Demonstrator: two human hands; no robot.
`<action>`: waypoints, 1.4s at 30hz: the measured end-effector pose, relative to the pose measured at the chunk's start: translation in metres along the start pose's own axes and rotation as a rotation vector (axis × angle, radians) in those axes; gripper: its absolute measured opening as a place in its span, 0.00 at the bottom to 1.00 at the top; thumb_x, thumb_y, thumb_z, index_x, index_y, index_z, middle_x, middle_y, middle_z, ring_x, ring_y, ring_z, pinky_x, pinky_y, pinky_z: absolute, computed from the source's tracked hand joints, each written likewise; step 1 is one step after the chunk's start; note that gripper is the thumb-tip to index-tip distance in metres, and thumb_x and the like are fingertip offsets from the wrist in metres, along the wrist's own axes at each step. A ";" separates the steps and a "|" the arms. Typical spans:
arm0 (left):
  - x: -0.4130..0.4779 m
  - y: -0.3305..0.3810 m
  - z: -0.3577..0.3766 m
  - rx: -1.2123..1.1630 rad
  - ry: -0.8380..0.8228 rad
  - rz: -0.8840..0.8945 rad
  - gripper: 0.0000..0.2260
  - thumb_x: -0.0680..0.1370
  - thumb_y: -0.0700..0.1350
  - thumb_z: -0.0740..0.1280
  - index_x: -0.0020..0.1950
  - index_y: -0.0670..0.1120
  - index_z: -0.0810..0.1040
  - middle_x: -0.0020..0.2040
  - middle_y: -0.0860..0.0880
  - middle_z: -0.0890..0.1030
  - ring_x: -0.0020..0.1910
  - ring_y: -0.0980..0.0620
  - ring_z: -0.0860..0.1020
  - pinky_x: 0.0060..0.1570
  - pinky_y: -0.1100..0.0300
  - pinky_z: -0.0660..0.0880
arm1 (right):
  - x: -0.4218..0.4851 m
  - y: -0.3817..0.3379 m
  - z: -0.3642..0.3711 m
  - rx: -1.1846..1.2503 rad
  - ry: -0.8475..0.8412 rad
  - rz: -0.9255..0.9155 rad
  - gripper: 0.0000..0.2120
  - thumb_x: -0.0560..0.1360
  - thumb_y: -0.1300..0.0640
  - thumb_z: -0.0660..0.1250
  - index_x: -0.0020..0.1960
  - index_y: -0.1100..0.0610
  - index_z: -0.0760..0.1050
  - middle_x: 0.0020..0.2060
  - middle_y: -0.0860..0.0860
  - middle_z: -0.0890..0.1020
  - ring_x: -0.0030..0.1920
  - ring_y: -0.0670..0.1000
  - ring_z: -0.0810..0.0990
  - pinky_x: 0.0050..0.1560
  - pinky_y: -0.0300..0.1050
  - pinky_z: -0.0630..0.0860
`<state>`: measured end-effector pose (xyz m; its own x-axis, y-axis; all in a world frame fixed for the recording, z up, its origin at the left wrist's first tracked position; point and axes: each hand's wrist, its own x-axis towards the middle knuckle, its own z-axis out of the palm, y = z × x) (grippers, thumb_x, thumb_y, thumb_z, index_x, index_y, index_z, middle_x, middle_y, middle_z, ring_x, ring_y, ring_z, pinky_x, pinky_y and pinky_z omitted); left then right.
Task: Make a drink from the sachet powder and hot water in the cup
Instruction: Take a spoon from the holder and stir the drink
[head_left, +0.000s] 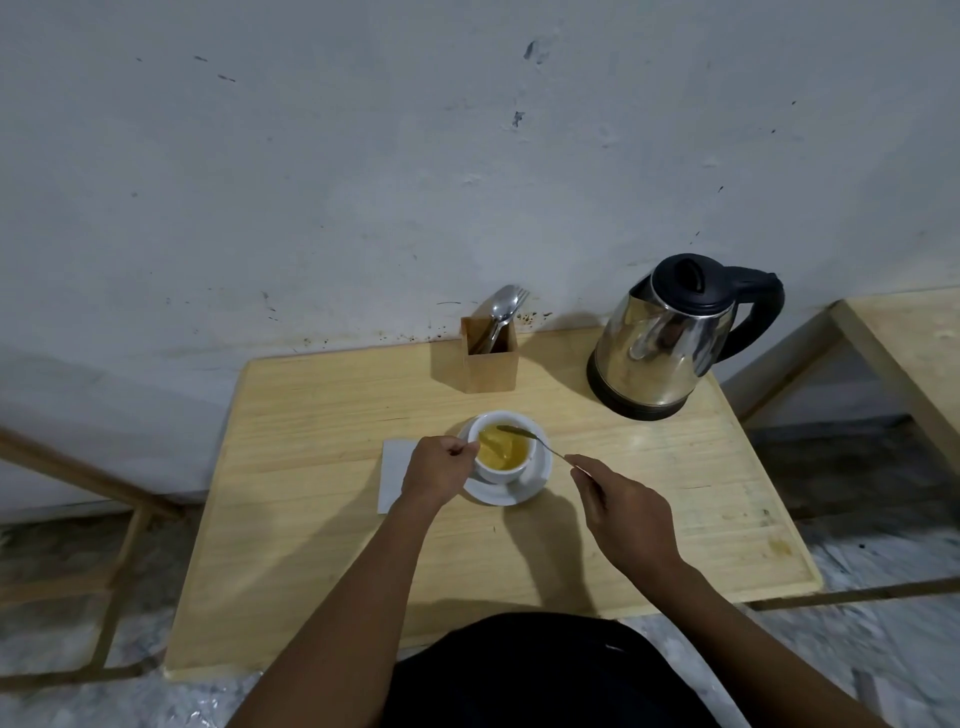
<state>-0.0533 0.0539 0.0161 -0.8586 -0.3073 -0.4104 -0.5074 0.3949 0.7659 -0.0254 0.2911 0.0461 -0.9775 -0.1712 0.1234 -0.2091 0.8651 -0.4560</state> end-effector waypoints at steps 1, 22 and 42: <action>0.000 0.000 0.000 -0.002 -0.002 0.002 0.08 0.77 0.49 0.67 0.40 0.48 0.82 0.34 0.53 0.81 0.39 0.52 0.79 0.41 0.58 0.73 | -0.001 -0.001 0.000 0.003 0.009 0.010 0.11 0.79 0.53 0.65 0.60 0.47 0.79 0.29 0.46 0.81 0.29 0.50 0.79 0.28 0.31 0.56; -0.001 0.001 -0.001 0.004 0.000 0.005 0.10 0.76 0.49 0.68 0.37 0.48 0.81 0.32 0.50 0.80 0.35 0.52 0.77 0.40 0.57 0.72 | -0.004 -0.005 0.004 0.093 0.012 0.092 0.11 0.80 0.51 0.63 0.60 0.44 0.78 0.24 0.41 0.71 0.27 0.45 0.72 0.28 0.34 0.61; -0.001 0.000 -0.001 -0.003 0.000 -0.002 0.11 0.76 0.49 0.68 0.38 0.45 0.83 0.40 0.39 0.85 0.39 0.45 0.81 0.40 0.56 0.73 | -0.006 -0.008 0.008 0.131 0.070 0.097 0.11 0.79 0.53 0.66 0.59 0.44 0.79 0.24 0.40 0.70 0.27 0.44 0.73 0.28 0.35 0.62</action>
<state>-0.0529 0.0536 0.0170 -0.8576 -0.3082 -0.4117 -0.5088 0.3919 0.7665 -0.0183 0.2811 0.0424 -0.9898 -0.0529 0.1324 -0.1205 0.8065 -0.5788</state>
